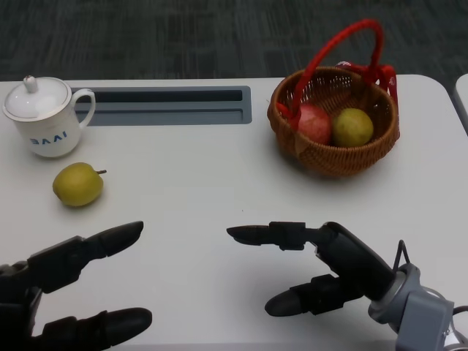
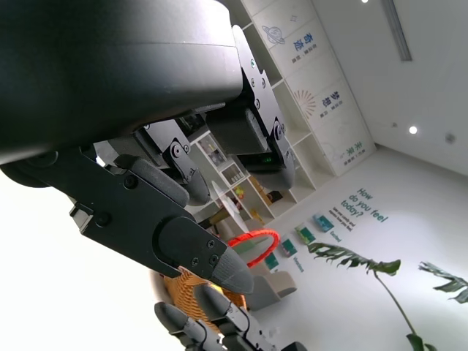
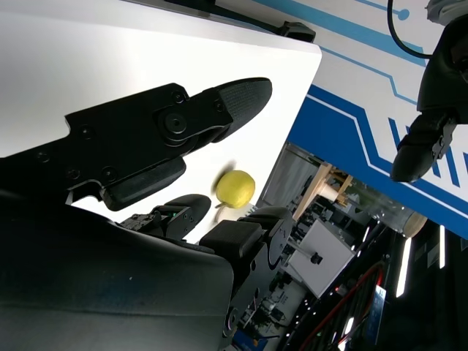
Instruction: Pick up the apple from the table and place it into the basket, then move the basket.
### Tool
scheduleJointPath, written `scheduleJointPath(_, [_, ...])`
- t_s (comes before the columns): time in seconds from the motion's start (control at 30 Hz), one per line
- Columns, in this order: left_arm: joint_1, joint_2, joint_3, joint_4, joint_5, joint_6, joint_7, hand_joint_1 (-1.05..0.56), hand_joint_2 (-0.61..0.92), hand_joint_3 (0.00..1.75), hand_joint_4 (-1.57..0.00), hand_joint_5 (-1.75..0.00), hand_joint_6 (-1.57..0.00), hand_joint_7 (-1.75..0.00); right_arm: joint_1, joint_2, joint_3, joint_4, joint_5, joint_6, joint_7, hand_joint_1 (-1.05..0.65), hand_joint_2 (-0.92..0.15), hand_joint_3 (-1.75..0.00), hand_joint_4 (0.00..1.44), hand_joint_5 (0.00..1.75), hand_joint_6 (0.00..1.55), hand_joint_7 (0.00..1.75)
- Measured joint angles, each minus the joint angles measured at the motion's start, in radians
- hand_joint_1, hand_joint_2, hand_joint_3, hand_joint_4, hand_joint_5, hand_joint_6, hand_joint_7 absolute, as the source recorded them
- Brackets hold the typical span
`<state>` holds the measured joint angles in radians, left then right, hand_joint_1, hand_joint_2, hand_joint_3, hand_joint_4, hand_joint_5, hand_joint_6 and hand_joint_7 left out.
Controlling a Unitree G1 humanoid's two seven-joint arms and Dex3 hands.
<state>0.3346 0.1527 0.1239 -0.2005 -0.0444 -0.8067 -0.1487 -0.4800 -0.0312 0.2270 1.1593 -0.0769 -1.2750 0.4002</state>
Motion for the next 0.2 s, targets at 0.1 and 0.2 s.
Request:
scheduleJointPath(0.1, [0.0, 0.0, 0.001, 0.004, 0.002, -0.003, 0.0, -0.42, 0.7, 0.0, -0.97, -0.01, -0.87, -0.01, -0.003, -0.001, -0.015, 0.001, 0.0, 0.0, 0.008, -0.55, -0.85, 0.0, 0.61, 0.0, 0.57, 0.0])
scheduleJointPath(0.2, [0.0, 0.0, 0.0, 0.005, 0.002, -0.006, 0.0, -0.42, 0.7, 0.0, -0.97, -0.01, -0.87, -0.01, -0.004, -0.003, -0.025, 0.001, 0.0, 0.0, 0.013, -0.55, -0.85, 0.0, 0.6, 0.0, 0.57, 0.0])
